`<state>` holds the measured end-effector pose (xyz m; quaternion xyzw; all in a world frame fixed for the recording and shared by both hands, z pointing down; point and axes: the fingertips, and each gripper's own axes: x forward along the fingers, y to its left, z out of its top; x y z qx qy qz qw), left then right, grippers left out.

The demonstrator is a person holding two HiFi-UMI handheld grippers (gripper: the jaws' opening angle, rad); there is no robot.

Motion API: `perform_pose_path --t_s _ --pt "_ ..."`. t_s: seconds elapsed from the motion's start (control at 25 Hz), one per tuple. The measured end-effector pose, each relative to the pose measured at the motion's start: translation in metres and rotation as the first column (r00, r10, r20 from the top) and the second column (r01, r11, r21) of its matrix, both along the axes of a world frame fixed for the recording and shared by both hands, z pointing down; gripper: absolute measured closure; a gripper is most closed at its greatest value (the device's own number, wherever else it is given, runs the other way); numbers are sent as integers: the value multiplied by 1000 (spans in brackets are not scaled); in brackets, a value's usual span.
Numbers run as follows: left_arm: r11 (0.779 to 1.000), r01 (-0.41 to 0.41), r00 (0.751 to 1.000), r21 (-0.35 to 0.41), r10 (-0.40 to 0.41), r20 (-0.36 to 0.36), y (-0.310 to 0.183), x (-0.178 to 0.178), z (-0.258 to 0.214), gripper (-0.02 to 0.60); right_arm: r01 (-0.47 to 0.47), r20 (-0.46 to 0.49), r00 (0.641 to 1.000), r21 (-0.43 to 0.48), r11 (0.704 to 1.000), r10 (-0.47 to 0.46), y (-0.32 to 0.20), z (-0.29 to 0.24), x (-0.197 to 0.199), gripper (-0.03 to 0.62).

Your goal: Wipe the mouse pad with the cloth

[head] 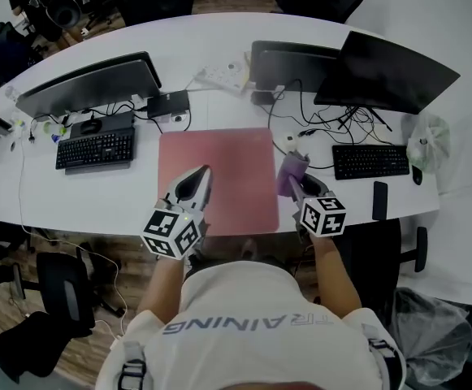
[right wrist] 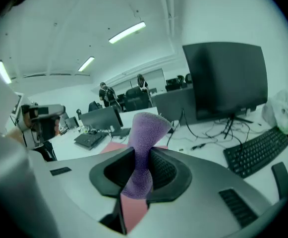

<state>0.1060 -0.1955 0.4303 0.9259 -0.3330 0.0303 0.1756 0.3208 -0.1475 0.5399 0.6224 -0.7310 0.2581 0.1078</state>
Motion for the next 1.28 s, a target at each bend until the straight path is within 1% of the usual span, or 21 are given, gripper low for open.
perform_pose_path --t_s 0.12,0.24,0.36,0.52,0.68,0.8,1.08,1.28 --pt "999 14 1000 31 -14 0 -7 -20 -13 551 -12 -33 999 132 991 16 -14 -56 -13 497" --pt "997 26 1000 69 -26 0 -14 -42 -30 551 -12 -50 998 236 972 25 -23 -102 -31 497" --pt "993 46 999 108 -46 0 -21 -69 -46 551 2 -68 997 308 951 20 -31 -135 -55 497" --pt "988 77 997 136 -77 -9 -30 -106 -61 551 28 -88 996 371 928 6 -37 -167 -92 497" --pt "983 97 995 158 -95 -17 -36 -135 -70 551 51 -101 995 413 909 -10 -43 -188 -125 497" --pt "981 102 995 167 -100 -21 -36 -152 -73 551 60 -106 994 430 901 -15 -46 -195 -143 497" --pt "980 103 995 172 -101 -22 -36 -177 -73 551 67 -111 994 427 902 -22 -49 -191 -171 497" --pt "980 104 994 167 -101 -31 -36 -181 -71 551 71 -137 990 422 904 -14 -48 -189 -175 497"
